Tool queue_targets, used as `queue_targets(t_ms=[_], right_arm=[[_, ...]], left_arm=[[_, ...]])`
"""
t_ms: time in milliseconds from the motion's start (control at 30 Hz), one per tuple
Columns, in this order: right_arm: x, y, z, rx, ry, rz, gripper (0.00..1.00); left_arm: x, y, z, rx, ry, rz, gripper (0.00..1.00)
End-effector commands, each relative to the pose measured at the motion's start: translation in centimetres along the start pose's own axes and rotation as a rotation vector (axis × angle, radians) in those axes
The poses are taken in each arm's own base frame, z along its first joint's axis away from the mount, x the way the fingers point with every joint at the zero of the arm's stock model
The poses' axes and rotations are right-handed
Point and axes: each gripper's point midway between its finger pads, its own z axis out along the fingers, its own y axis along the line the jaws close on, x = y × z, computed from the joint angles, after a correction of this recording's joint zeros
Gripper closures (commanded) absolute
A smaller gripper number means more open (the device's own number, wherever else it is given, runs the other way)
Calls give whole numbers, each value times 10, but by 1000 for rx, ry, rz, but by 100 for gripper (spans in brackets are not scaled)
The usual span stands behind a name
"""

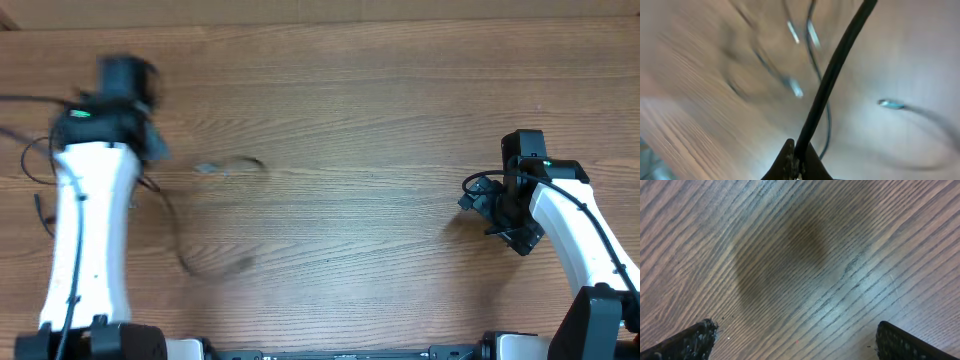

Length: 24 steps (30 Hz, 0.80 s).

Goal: Untangle cables
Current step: 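Place the cable on the left-side pile and release it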

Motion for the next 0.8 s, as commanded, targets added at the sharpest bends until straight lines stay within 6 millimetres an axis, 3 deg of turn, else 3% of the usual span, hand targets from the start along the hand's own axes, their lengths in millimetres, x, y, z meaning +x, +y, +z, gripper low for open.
queue_targets(t_ms=[0,100,233,500,767], right_arm=[[-2,0,-1,-6,-6,4,0],[-2,0,-1,-6,-6,4,0],[-3,1,-1,-10,-10,5,0],[-2,3,-2,-21,-6,4,0],[-1,2,-1,-18,-1,4,0]], left_arm=[[-72,65,-49,-130,-247,-169,96],[-104,96,-74,-127,-354,-300,96],[-115,113,-77,-102,-374,-368,96],[-93,88,-31,-59,-198,-291,96],[-77,75,15,-112,-61,-227,96]])
